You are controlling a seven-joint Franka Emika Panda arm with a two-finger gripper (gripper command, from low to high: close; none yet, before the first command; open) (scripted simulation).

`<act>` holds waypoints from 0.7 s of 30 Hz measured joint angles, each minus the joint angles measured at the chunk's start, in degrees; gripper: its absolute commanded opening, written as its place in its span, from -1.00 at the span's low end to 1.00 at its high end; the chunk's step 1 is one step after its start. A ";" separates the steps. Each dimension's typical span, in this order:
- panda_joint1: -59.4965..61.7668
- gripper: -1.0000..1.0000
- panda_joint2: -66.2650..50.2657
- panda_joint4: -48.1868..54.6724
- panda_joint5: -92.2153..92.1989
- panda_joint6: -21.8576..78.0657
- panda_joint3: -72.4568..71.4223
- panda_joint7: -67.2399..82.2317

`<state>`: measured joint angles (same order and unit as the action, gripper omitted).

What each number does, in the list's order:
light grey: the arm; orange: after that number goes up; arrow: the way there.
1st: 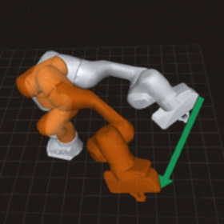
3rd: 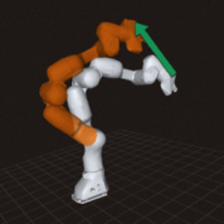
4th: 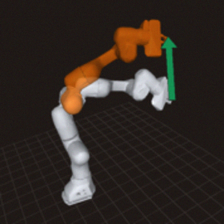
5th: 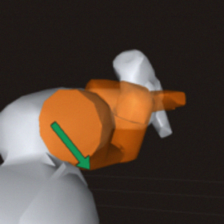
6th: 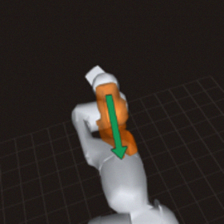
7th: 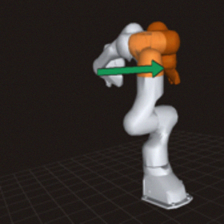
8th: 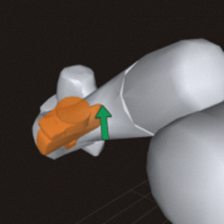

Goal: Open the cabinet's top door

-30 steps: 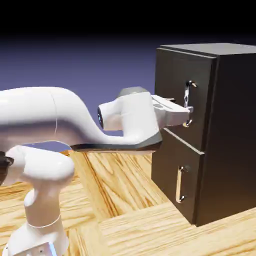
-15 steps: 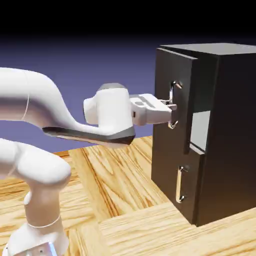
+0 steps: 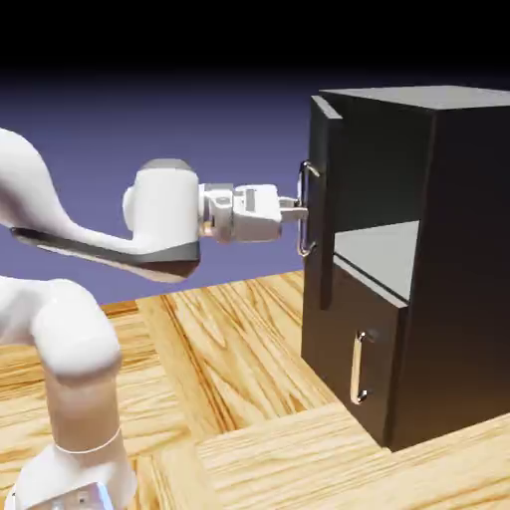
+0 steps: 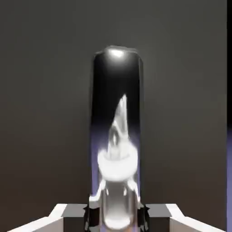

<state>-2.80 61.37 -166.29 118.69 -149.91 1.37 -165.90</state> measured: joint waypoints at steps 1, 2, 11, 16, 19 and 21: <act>1.86 -1.00 0.58 -0.23 -1.64 -0.80 -2.07 -0.01; 3.79 -1.00 1.23 -0.45 -3.31 -1.72 -4.15 0.00; 14.69 -1.00 8.81 -3.03 -20.78 -7.00 -17.44 5.95; 11.47 -1.00 12.40 -5.11 -33.21 -1.21 -21.63 13.86; 8.45 -1.00 13.91 -5.71 -40.69 4.19 -25.00 17.73; 6.31 -1.00 14.49 -5.67 -45.69 8.49 -27.83 19.78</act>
<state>3.51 75.86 -171.95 73.00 -141.42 -26.46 -146.13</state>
